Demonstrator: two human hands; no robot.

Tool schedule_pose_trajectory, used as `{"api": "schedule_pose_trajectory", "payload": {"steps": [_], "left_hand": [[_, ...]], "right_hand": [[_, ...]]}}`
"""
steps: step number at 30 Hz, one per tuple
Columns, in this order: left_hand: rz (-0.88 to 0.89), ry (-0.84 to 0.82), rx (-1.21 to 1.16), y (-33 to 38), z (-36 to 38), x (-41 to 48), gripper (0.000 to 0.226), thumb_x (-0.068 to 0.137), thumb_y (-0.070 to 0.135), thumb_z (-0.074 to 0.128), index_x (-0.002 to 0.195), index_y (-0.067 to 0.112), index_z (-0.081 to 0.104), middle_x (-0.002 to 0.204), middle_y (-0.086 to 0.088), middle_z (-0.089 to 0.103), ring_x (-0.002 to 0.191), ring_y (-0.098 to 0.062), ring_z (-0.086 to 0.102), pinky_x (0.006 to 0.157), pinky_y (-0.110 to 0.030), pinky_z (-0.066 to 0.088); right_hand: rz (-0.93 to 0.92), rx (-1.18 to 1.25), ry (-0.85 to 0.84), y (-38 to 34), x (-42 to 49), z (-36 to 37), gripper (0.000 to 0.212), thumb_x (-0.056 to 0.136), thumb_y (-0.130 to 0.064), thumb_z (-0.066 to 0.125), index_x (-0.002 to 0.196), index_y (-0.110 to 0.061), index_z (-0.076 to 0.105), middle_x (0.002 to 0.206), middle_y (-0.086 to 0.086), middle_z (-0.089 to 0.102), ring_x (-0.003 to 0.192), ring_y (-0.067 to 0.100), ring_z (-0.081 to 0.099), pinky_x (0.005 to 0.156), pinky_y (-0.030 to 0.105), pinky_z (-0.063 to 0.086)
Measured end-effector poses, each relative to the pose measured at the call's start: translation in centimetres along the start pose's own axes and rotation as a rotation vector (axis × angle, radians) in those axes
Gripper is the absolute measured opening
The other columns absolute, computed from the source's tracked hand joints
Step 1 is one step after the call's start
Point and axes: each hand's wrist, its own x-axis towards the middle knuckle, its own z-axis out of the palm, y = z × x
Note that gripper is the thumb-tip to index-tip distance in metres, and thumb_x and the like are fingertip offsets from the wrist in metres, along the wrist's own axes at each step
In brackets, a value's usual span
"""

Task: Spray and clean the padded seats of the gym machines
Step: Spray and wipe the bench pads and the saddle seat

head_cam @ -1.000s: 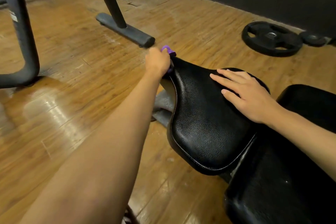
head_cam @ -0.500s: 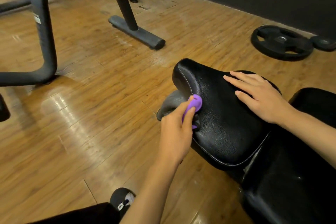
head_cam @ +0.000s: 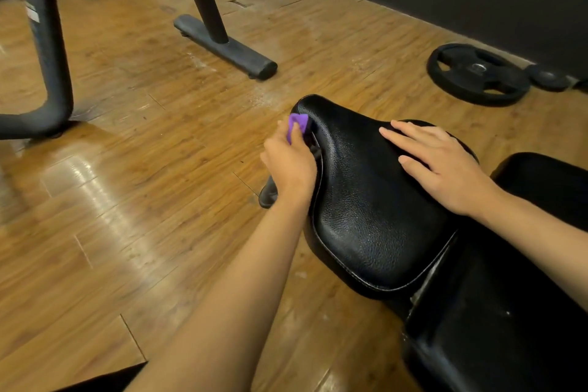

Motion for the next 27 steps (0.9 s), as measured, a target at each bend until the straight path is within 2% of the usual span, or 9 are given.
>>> {"api": "schedule_pose_trajectory", "payload": {"steps": [4,10,13,17,20,22,23,25,27], "left_hand": [[0.008,0.162,-0.133,1.9,1.5,4.4,0.027,0.105,0.01,0.049,0.118,0.011,0.073,0.114,0.009,0.07,0.113,-0.014,0.062,0.09,-0.018,0.04],[0.171,-0.18,-0.083,0.1,1.3,3.5,0.049,0.103,0.029,0.055,0.149,0.012,0.05,0.153,-0.006,0.051,0.144,-0.018,0.043,0.121,-0.032,0.03],[0.168,-0.241,-0.061,-0.7,-0.4,0.7,0.056,0.103,0.016,0.054,0.157,0.016,0.037,0.162,0.0,0.036,0.15,-0.01,0.03,0.121,-0.019,0.024],[0.107,-0.347,0.004,-1.4,-2.9,-3.9,0.047,0.105,0.017,0.051,0.151,0.027,0.05,0.136,0.015,0.059,0.11,0.004,0.062,0.109,-0.029,0.045],[-0.001,-0.398,-0.045,-2.5,-5.5,-6.3,0.039,0.103,0.013,0.049,0.134,0.029,0.067,0.118,0.001,0.074,0.107,-0.018,0.068,0.089,-0.024,0.048],[-0.048,-0.373,-0.14,-3.4,-6.9,-8.8,0.041,0.102,0.01,0.047,0.126,0.035,0.071,0.082,-0.006,0.073,0.068,-0.031,0.063,0.067,-0.029,0.046],[-0.071,-0.343,-0.184,-3.5,-7.5,-10.3,0.043,0.103,0.01,0.047,0.124,0.04,0.071,0.066,-0.001,0.065,0.053,-0.025,0.051,0.059,-0.029,0.042],[-0.082,-0.274,-0.246,-3.6,-7.9,-12.7,0.044,0.106,0.013,0.046,0.123,0.046,0.069,0.069,0.003,0.062,0.056,-0.012,0.049,0.054,-0.028,0.04],[-0.02,-0.206,-0.231,-3.6,-7.5,-13.7,0.041,0.107,0.015,0.046,0.126,0.046,0.066,0.093,-0.005,0.072,0.073,-0.012,0.058,0.061,-0.025,0.048]], "right_hand": [[0.01,0.01,-0.003,-0.1,0.0,-0.2,0.057,0.096,-0.055,0.029,0.151,-0.044,0.036,0.159,-0.014,0.034,0.143,0.017,0.031,0.115,0.053,0.03],[0.016,0.018,0.004,-0.1,0.0,-0.4,0.057,0.095,-0.055,0.029,0.151,-0.045,0.036,0.158,-0.015,0.034,0.142,0.017,0.031,0.114,0.053,0.03],[0.017,0.022,-0.004,-0.3,0.1,-0.3,0.057,0.095,-0.055,0.029,0.151,-0.044,0.036,0.158,-0.014,0.034,0.142,0.017,0.032,0.114,0.053,0.03],[0.021,0.009,-0.014,-0.2,0.0,-0.3,0.056,0.096,-0.056,0.029,0.151,-0.046,0.035,0.159,-0.015,0.033,0.143,0.017,0.031,0.114,0.054,0.03],[0.029,0.002,-0.044,-0.3,0.0,-0.4,0.056,0.096,-0.057,0.026,0.151,-0.049,0.032,0.16,-0.016,0.031,0.145,0.016,0.029,0.115,0.055,0.029],[0.036,0.001,-0.052,-0.4,0.0,-0.4,0.055,0.097,-0.058,0.025,0.151,-0.051,0.03,0.16,-0.016,0.031,0.146,0.017,0.028,0.115,0.055,0.029],[0.041,0.001,-0.05,-0.5,-0.1,-0.5,0.055,0.096,-0.058,0.024,0.151,-0.052,0.03,0.16,-0.016,0.031,0.146,0.017,0.028,0.115,0.055,0.029],[0.046,-0.005,-0.044,-0.7,-0.2,-0.5,0.055,0.096,-0.058,0.024,0.15,-0.052,0.03,0.16,-0.015,0.032,0.146,0.017,0.027,0.115,0.054,0.029],[0.051,-0.008,-0.037,-0.8,-0.2,-0.6,0.056,0.095,-0.058,0.024,0.151,-0.05,0.031,0.16,-0.014,0.032,0.146,0.016,0.027,0.115,0.054,0.029]]}}
